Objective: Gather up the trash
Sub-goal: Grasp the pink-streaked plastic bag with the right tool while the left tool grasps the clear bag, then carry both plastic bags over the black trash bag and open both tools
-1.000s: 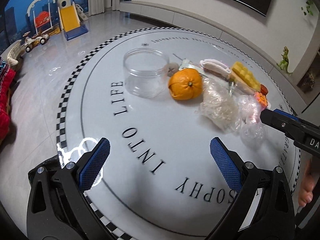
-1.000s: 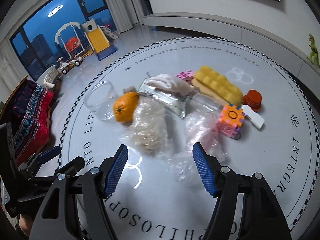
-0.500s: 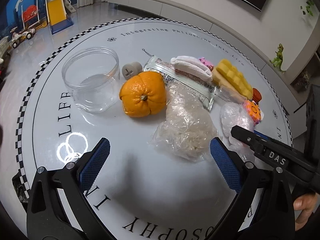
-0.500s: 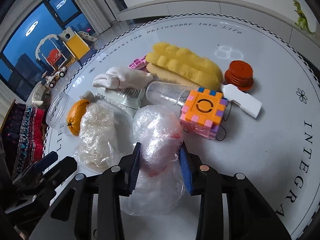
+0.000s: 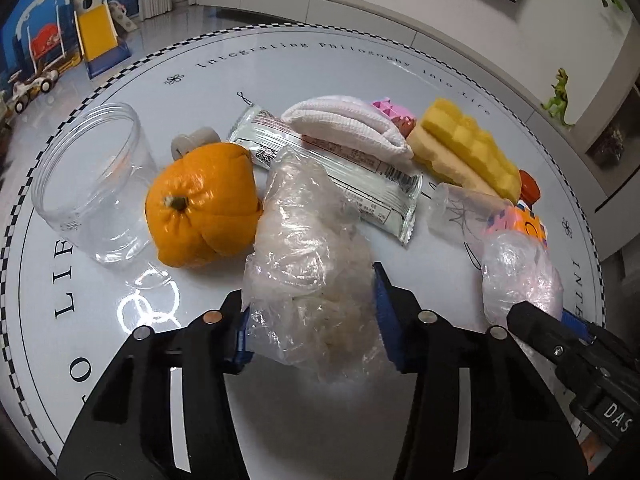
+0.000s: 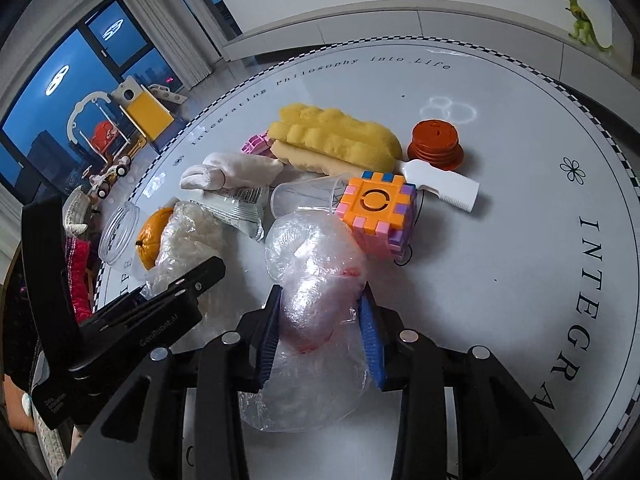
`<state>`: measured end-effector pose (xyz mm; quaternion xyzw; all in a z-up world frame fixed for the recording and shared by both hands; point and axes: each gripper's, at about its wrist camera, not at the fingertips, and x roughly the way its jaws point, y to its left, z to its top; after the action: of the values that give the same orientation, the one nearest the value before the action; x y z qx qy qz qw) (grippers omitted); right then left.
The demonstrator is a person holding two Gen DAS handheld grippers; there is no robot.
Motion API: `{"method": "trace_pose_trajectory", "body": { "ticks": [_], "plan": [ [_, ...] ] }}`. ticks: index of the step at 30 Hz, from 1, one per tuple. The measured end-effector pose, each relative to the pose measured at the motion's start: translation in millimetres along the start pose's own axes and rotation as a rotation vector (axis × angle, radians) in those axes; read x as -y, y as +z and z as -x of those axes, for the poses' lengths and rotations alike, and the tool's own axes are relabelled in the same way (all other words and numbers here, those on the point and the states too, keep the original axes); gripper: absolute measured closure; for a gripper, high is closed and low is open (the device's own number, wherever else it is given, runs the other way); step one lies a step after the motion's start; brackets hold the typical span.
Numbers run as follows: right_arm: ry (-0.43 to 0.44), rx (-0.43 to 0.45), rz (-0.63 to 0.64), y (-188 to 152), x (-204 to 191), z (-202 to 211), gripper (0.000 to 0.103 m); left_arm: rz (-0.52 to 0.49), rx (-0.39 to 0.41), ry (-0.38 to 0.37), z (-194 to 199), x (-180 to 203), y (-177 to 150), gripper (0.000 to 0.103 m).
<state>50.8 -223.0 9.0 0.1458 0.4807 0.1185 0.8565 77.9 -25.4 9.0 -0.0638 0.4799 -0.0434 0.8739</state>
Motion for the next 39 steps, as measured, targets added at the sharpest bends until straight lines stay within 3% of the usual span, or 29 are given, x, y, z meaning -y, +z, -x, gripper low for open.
{"method": "trace_pose_trajectory", "body": {
  "ticks": [10, 22, 31, 39],
  "plan": [
    [0.037, 0.013, 0.036, -16, -25, 22, 0.064, -0.025, 0.04, -0.002, 50, -11, -37, 0.057],
    [0.081, -0.012, 0.132, -58, -87, 33, 0.064, 0.032, 0.102, 0.042, 111, -67, -88, 0.057],
    [0.18, -0.08, 0.272, -109, -162, 29, 0.063, 0.122, 0.13, 0.122, 153, -128, -140, 0.056],
    [0.254, -0.16, 0.474, -169, -242, 21, 0.063, 0.239, 0.133, 0.208, 179, -195, -196, 0.055]
  ]
}}
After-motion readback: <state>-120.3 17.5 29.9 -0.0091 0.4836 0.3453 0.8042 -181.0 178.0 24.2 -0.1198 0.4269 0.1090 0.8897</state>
